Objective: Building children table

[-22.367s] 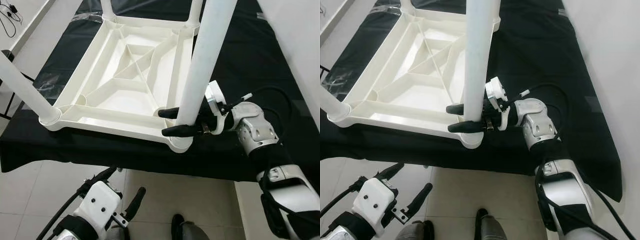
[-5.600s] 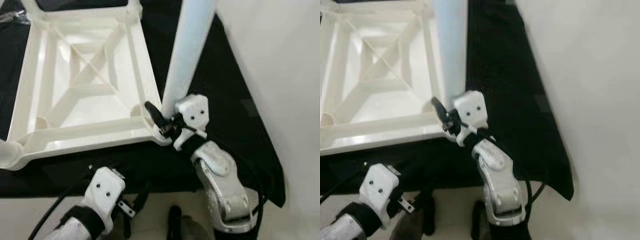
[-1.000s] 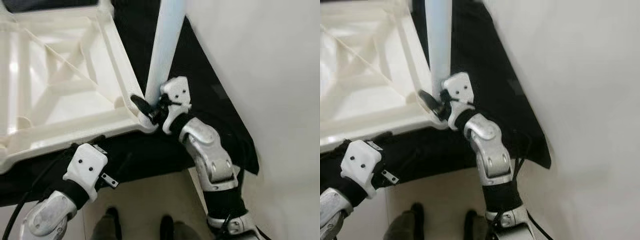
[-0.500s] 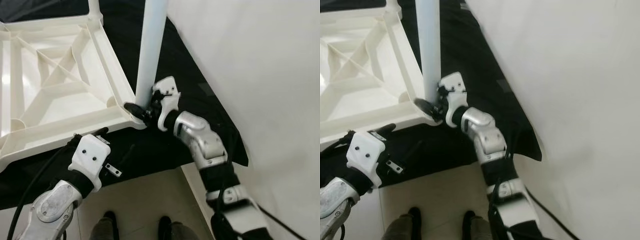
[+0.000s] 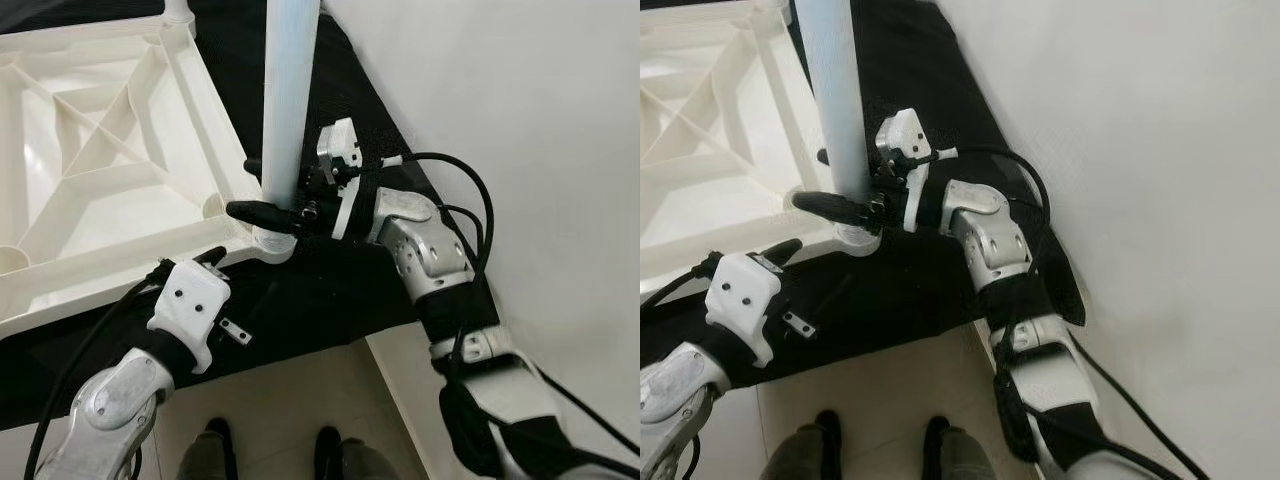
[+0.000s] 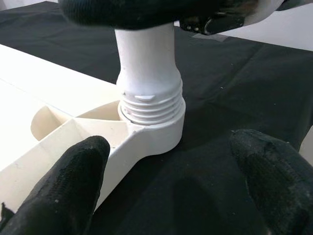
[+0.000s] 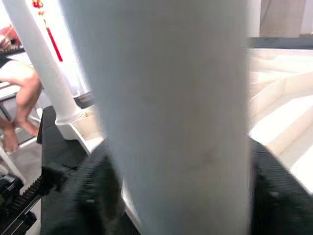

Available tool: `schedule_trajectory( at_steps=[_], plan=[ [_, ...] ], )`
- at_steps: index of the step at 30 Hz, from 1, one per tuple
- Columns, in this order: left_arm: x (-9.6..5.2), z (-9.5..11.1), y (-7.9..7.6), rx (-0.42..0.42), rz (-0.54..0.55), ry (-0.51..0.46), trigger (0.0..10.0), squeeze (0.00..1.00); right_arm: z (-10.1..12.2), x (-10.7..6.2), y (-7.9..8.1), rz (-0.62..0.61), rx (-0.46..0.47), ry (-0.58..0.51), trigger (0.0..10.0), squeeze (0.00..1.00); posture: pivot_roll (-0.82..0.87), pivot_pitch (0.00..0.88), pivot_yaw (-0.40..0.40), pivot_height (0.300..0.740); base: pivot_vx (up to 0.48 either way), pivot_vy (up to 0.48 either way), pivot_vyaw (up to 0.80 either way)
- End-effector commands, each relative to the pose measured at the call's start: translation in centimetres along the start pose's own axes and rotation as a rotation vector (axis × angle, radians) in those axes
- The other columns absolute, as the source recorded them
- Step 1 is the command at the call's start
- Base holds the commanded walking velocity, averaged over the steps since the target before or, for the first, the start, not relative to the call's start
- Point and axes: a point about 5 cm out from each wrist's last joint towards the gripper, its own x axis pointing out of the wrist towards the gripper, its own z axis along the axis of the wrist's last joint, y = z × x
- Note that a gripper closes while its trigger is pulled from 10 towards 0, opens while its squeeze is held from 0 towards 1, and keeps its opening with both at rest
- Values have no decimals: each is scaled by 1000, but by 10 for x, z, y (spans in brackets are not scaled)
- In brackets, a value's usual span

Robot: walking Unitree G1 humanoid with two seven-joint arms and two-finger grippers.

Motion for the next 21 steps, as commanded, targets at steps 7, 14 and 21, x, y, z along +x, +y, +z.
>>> schedule_trajectory(
  at_steps=[7,14,21],
  plan=[
    [1,-5,-4,-17,-3,7,10000,0,0,-4,2,91,12,-34,0,0,153,248,-164,740,0,0,0],
    [2,-5,-5,-20,-11,3,10000,0,-2,-10,-8,-25,-20,1,0,0,133,256,-170,740,0,0,0],
    [4,-4,-2,-18,-15,-3,10000,0,-75,-43,35,-909,70,310,0,0,105,286,-166,740,0,0,0]
  ],
)
